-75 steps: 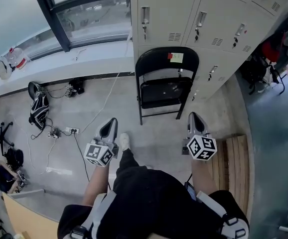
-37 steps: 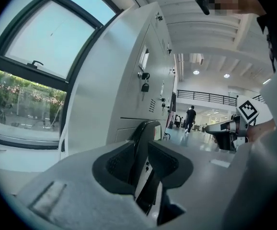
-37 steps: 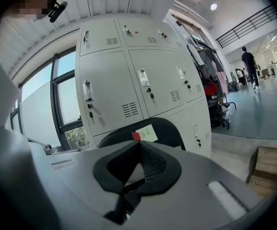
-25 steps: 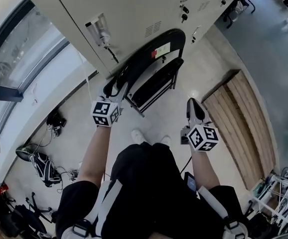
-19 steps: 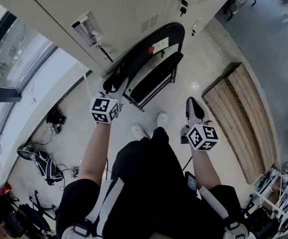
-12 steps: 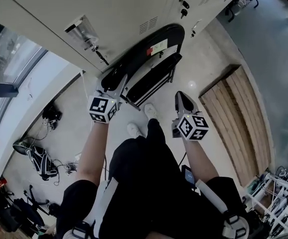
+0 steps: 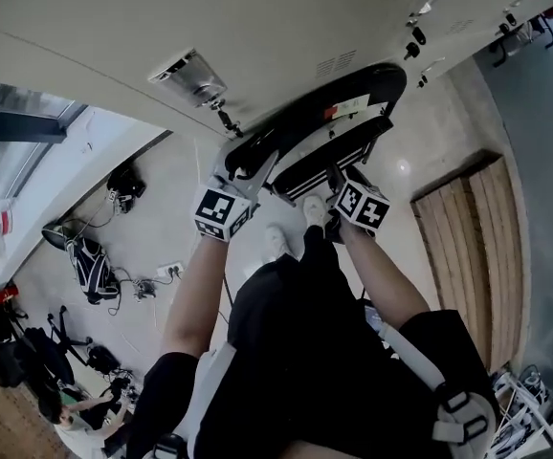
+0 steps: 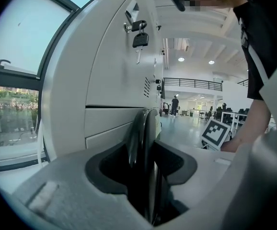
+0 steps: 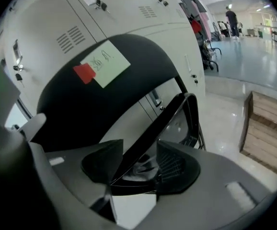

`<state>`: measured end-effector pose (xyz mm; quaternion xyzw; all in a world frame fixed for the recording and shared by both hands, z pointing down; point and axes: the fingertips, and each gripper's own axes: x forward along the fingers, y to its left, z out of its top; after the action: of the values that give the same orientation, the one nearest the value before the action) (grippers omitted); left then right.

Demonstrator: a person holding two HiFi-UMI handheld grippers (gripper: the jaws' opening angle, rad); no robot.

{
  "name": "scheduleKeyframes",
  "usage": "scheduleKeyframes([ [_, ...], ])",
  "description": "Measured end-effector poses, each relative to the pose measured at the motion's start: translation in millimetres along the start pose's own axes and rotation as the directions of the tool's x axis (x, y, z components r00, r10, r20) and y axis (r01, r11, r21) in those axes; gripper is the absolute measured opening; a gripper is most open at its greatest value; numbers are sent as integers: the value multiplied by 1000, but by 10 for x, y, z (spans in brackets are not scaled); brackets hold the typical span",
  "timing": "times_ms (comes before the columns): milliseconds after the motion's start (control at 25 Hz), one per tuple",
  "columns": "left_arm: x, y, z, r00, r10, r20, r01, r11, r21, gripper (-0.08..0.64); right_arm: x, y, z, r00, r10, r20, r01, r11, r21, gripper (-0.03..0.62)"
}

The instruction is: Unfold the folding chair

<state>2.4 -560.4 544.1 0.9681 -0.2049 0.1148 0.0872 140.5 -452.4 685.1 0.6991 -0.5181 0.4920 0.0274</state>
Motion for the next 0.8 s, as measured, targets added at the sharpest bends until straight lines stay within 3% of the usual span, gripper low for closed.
scheduleKeyframes([
  [120,7,11,-3,1000,4,3,-4,1000,7,173,266,-63,-97,998,-12,-56,20,989,145,240],
  [280,7,26,-37,999,23,-32,-22,999,47,184,577,-67,-293,988,9,-153,45,935,351,359],
  [440,-3,0,-70,997,15,-78,-10,998,68,186,741,45,-320,984,7,-177,58,932,359,346],
  [720,16,14,-52,998,12,-69,-7,997,71,184,987,181,-406,976,-39,-215,124,909,398,317],
  [760,18,11,-56,998,8,-69,-3,998,68,184,1000,171,-449,972,-52,-228,143,905,402,289],
  [800,18,6,-61,998,3,-70,1,998,62,184,1015,156,-487,970,-59,-237,155,899,409,220],
])
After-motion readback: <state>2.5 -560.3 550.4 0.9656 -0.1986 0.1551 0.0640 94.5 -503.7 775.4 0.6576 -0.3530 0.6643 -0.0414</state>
